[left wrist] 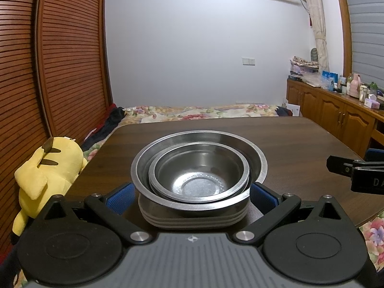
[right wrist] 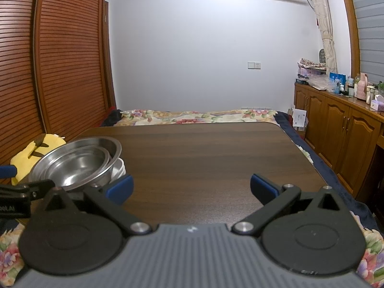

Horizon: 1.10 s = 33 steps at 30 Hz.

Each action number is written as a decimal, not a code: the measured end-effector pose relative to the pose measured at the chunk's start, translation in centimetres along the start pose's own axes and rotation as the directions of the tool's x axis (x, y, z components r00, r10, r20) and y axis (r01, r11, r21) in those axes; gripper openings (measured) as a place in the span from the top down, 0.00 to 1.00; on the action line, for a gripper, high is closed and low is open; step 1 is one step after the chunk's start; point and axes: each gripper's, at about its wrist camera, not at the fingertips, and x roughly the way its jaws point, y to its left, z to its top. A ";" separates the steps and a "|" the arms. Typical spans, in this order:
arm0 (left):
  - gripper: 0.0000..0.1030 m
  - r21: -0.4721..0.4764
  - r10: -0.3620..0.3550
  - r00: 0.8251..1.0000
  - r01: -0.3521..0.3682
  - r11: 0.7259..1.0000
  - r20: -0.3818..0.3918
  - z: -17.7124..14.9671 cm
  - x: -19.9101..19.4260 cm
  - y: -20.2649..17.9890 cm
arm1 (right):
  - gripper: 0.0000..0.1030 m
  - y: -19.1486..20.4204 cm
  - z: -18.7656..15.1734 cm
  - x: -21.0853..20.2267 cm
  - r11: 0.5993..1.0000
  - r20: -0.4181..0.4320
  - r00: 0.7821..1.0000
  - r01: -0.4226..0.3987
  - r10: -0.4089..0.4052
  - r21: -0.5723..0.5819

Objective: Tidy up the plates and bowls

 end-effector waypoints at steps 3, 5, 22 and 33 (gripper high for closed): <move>0.00 0.000 0.000 1.000 0.000 1.000 0.000 0.0 0.0 0.0 | 0.00 0.0 0.0 0.0 1.000 0.000 1.000 0.000 0.000 0.001; 0.00 0.001 0.000 1.000 0.000 1.000 -0.001 0.0 0.0 0.0 | 0.00 -0.1 0.0 0.0 1.000 0.001 1.000 0.001 -0.001 0.001; 0.00 -0.002 0.006 1.000 -0.006 1.000 0.006 0.3 -0.2 0.1 | 0.00 -0.2 0.0 0.1 1.000 -0.005 1.000 -0.003 0.003 0.006; 0.00 -0.004 0.004 1.000 -0.004 1.000 0.003 0.4 -0.1 0.2 | 0.00 -0.2 0.1 0.1 1.000 -0.004 1.000 -0.004 0.004 0.008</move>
